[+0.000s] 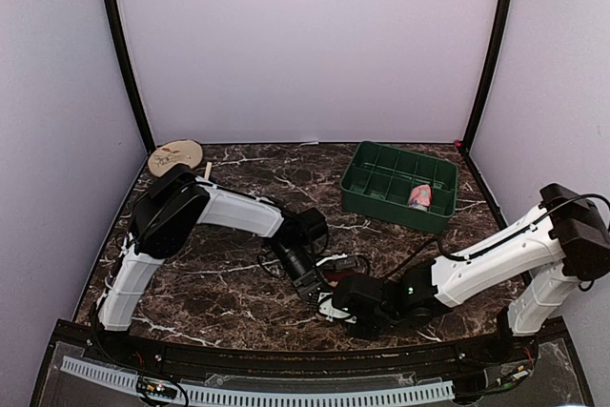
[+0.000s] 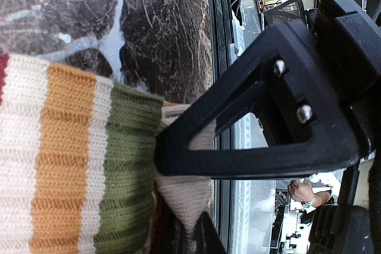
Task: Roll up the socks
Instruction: Roll the sock at the center of the board.
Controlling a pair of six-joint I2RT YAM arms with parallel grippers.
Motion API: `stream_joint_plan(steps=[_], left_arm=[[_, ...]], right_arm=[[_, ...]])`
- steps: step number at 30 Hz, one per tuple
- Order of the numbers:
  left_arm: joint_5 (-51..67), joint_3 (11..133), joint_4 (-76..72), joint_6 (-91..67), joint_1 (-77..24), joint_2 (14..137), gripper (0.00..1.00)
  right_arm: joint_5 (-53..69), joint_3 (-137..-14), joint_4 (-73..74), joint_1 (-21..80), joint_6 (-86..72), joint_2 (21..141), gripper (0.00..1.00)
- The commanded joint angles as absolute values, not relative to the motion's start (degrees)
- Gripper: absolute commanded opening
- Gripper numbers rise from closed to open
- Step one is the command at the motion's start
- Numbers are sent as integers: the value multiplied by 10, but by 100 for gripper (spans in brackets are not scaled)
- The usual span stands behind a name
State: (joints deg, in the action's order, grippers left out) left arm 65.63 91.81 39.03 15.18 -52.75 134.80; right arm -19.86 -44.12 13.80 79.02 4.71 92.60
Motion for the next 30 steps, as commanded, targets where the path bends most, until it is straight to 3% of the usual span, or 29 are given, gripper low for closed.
stream_joint_plan(steps=[1,6,17,30], left_arm=[[648,926,400,153,-523,1353,5],[625,928,400,136,-518,1351,9],[600,938,454,125,-498,1342,39],[566,906,409,74,-465,1285,42]], right_arm=[[-160,-449,154,777,53,950,15],[-138,-452,166,767,46,946,0],[-91,-453,184,748,27,937,0],[-47,-458,188,722,15,934,0]])
